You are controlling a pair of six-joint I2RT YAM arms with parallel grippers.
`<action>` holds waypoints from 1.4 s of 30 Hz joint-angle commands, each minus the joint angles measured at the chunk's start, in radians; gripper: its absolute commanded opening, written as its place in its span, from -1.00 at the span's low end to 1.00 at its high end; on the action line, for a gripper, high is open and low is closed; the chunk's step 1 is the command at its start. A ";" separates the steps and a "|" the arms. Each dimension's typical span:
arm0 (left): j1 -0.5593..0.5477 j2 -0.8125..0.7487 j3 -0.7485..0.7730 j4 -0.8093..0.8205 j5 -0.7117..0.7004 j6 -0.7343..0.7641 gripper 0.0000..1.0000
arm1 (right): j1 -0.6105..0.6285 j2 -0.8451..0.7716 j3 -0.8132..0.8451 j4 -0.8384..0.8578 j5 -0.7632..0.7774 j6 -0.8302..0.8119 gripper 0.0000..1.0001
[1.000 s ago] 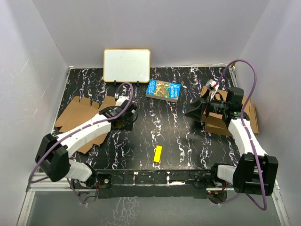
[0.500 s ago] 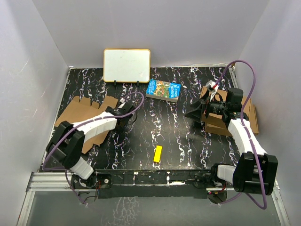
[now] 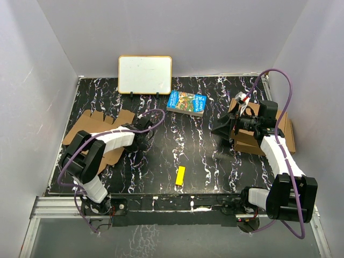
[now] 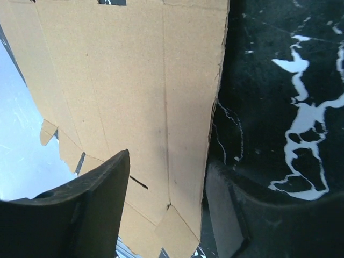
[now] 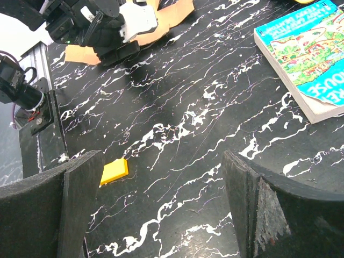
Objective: Fold the paper box
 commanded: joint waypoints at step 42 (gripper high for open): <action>-0.335 -0.086 0.212 0.553 0.809 -0.779 0.00 | 0.032 0.035 0.011 0.067 -0.029 -0.004 0.97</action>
